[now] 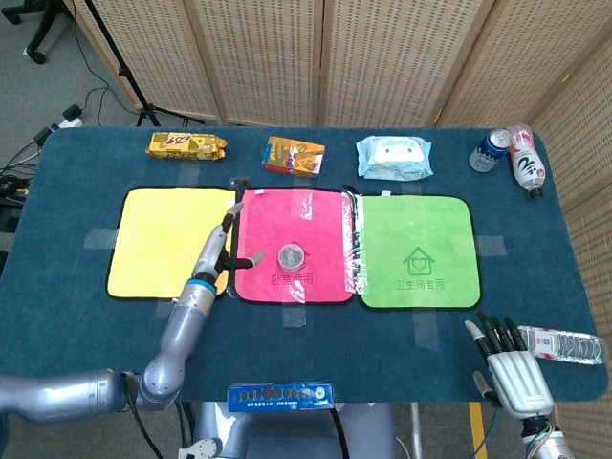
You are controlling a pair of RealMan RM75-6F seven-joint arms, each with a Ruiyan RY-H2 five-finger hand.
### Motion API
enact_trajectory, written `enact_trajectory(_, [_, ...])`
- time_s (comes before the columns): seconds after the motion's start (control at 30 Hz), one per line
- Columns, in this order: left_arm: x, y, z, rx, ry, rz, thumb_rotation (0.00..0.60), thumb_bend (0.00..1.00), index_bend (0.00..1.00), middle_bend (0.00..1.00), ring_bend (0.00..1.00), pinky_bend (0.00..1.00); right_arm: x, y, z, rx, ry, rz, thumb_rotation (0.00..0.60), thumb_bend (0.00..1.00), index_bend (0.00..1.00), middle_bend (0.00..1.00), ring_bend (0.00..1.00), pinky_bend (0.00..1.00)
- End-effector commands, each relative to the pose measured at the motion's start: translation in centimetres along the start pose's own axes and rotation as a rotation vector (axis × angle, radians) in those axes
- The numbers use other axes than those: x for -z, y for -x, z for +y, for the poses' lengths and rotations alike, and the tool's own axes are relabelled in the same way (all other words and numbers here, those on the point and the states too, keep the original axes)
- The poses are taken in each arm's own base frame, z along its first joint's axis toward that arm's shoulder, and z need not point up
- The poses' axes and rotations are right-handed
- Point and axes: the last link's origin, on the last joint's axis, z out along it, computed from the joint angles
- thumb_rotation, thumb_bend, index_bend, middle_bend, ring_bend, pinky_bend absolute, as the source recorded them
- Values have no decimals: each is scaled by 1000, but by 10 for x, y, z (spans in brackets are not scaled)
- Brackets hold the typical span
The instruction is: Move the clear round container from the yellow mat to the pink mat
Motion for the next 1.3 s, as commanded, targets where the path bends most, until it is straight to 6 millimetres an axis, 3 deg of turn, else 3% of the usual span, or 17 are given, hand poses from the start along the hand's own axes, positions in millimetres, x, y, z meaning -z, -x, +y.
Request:
enact_trajectory(0.03, [22, -38, -10, -224, 93, 96, 600, 320, 0, 0, 0, 0, 1, -2, -1, 0, -2, 10, 600, 414, 50, 0, 0, 7])
enact_trajectory(0.17, [54, -71, -23, -278, 202, 199, 600, 316, 0, 0, 0, 0, 3, -8, 0, -8, -1, 41, 600, 414, 50, 0, 0, 7])
enact_trajectory(0.4, [110, -100, -59, -524, 329, 312, 600, 314, 0, 0, 0, 0, 6, -20, 3, -26, 7, 93, 600, 414, 50, 0, 0, 7])
enact_trajectory(0.63, [157, -110, -92, -758, 354, 362, 600, 314, 0, 0, 0, 0, 9, -28, 5, -42, 10, 134, 600, 414, 50, 0, 0, 7])
enact_trajectory(0.8, [185, -103, -108, -803, 354, 231, 600, 315, 0, 0, 0, 0, 12, -35, 7, -44, 11, 165, 600, 414, 50, 0, 0, 7])
enact_trajectory(1.0, [204, -106, -126, -983, 314, 253, 600, 316, 0, 0, 0, 0, 16, -44, 9, -58, 17, 199, 600, 414, 50, 0, 0, 7])
enact_trajectory(1.2, [206, -106, -141, -1131, 315, 246, 600, 315, 0, 0, 0, 0, 19, -47, 7, -69, 5, 202, 600, 414, 50, 0, 0, 7])
enact_trajectory(1.3, [205, -110, -140, -1102, 304, 254, 600, 315, 0, 0, 0, 0, 20, -47, 4, -66, -11, 204, 600, 414, 50, 0, 0, 7])
